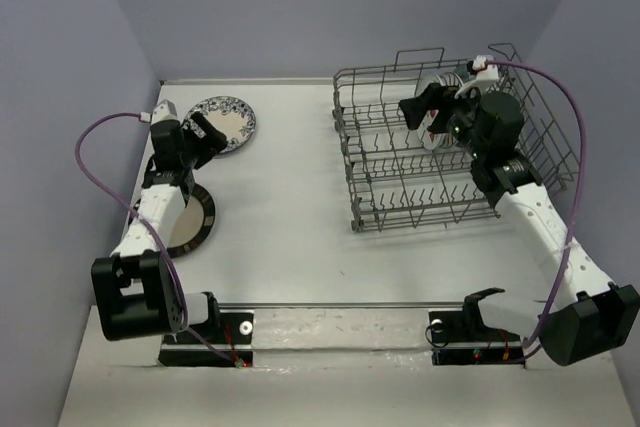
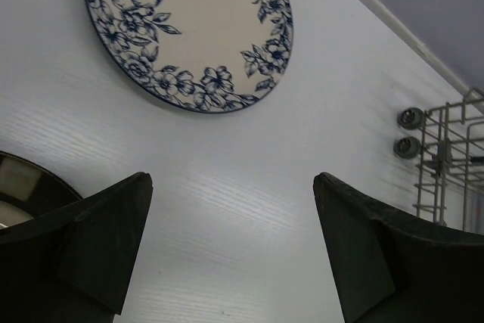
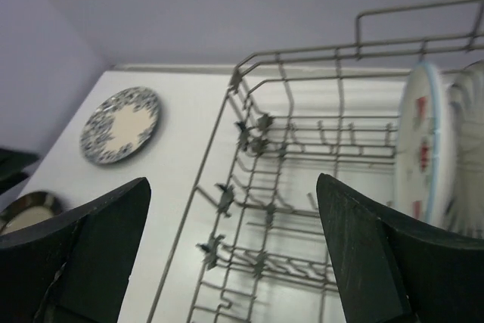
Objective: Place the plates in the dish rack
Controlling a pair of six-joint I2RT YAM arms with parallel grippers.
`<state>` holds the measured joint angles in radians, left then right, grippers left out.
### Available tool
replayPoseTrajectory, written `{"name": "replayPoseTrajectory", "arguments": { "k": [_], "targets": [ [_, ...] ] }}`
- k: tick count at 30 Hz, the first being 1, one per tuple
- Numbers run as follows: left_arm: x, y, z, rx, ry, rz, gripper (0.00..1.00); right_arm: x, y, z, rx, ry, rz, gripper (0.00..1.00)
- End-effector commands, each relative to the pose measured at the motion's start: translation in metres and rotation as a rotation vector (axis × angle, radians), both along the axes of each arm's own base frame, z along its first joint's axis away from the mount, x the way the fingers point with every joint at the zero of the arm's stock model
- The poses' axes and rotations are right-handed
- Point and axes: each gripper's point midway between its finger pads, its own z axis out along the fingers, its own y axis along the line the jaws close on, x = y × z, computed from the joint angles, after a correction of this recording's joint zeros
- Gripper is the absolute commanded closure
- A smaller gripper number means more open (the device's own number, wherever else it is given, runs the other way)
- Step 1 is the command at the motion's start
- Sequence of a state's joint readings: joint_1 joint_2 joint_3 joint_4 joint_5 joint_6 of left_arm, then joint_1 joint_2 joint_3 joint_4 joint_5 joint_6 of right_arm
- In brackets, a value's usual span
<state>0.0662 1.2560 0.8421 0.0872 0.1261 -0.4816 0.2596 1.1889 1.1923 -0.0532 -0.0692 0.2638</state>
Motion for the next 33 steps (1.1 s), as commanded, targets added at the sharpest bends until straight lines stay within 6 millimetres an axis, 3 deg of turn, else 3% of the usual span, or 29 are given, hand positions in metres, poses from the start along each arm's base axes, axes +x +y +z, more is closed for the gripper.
{"name": "replayPoseTrajectory", "arguments": {
  "k": [1,2,3,5,6,7,9,11,13,17,27,33],
  "targets": [
    [0.044,0.039,0.025,-0.015,-0.087,0.138,0.01,-0.030,0.034,0.003,0.151,-0.033,0.179,0.05],
    [0.052,0.047,0.007,0.000,-0.040,0.167,0.01,-0.034,0.039,0.000,0.155,-0.028,0.199,0.05],
    [0.060,0.053,0.013,0.010,-0.050,0.183,0.01,-0.037,0.040,-0.002,0.162,-0.022,0.211,0.06],
    [0.071,0.061,-0.007,0.007,0.002,0.206,0.01,-0.044,0.045,-0.008,0.166,-0.013,0.234,0.06],
    [0.079,0.067,-0.003,0.004,-0.006,0.217,0.01,-0.047,0.045,-0.009,0.168,-0.014,0.239,0.06],
    [0.084,0.074,-0.018,-0.005,0.028,0.232,0.01,-0.051,0.046,-0.008,0.174,-0.015,0.250,0.07],
    [0.097,0.083,-0.018,-0.006,0.033,0.243,0.01,-0.054,0.047,-0.014,0.180,-0.009,0.262,0.07],
    [0.102,0.091,-0.044,-0.010,0.102,0.244,0.01,-0.061,0.053,-0.017,0.194,-0.002,0.292,0.08],
    [0.108,0.098,-0.049,-0.007,0.111,0.253,0.01,-0.063,0.055,-0.019,0.202,-0.001,0.310,0.08],
    [0.115,0.115,-0.080,-0.039,0.161,0.282,0.01,-0.063,0.056,-0.025,0.202,0.009,0.309,0.08],
    [0.140,0.099,-0.122,-0.150,0.174,0.202,0.08,-0.059,0.066,-0.041,0.220,0.047,0.346,0.08],
    [0.153,0.090,-0.133,-0.227,0.150,0.174,0.22,-0.066,0.069,-0.032,0.229,0.028,0.365,0.09]
  ]
}}
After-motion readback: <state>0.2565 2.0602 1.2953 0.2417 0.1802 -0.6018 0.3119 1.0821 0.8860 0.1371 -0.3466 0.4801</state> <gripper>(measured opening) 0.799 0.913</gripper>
